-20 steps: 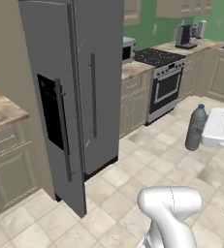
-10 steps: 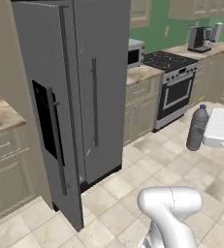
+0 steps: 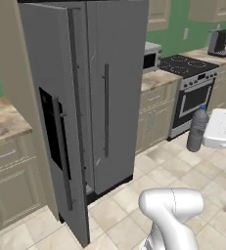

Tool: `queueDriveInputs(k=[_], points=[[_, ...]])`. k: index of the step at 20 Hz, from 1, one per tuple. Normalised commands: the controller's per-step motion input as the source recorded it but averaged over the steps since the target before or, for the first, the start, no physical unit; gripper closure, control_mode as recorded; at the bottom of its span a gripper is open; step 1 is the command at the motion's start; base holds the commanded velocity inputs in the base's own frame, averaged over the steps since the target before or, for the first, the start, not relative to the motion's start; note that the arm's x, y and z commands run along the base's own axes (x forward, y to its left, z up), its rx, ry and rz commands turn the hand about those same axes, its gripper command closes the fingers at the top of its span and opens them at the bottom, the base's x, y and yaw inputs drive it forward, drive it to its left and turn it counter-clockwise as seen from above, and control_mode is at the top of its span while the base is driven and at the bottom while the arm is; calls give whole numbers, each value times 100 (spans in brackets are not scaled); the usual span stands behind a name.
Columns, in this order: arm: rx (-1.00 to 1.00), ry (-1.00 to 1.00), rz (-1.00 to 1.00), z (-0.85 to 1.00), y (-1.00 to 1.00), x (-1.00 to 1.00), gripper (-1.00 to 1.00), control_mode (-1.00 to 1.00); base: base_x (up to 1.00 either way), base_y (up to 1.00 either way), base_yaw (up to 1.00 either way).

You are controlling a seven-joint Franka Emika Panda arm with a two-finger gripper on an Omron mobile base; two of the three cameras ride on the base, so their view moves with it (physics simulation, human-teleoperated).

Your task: Take the bottled waters from the counter and place them in the freezer to freeze. Close the freezer door after placing the bottles.

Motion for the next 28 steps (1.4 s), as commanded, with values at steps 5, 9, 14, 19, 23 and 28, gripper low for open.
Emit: queueDriveInputs(k=[5, 9, 14, 19, 23, 28], points=[[0, 0, 0, 0, 0, 0, 100, 100, 50, -35, 14], [0, 0, 0, 0, 0, 0, 100, 100, 62, -22, 26], [0, 0, 0, 0, 0, 0, 100, 100, 70, -22, 31], [0, 0, 0, 0, 0, 0, 100, 100, 37, -46, 36], [0, 0, 0, 0, 0, 0, 100, 100, 16, -45, 37], [0, 0, 0, 0, 0, 0, 100, 100, 21, -36, 37]])
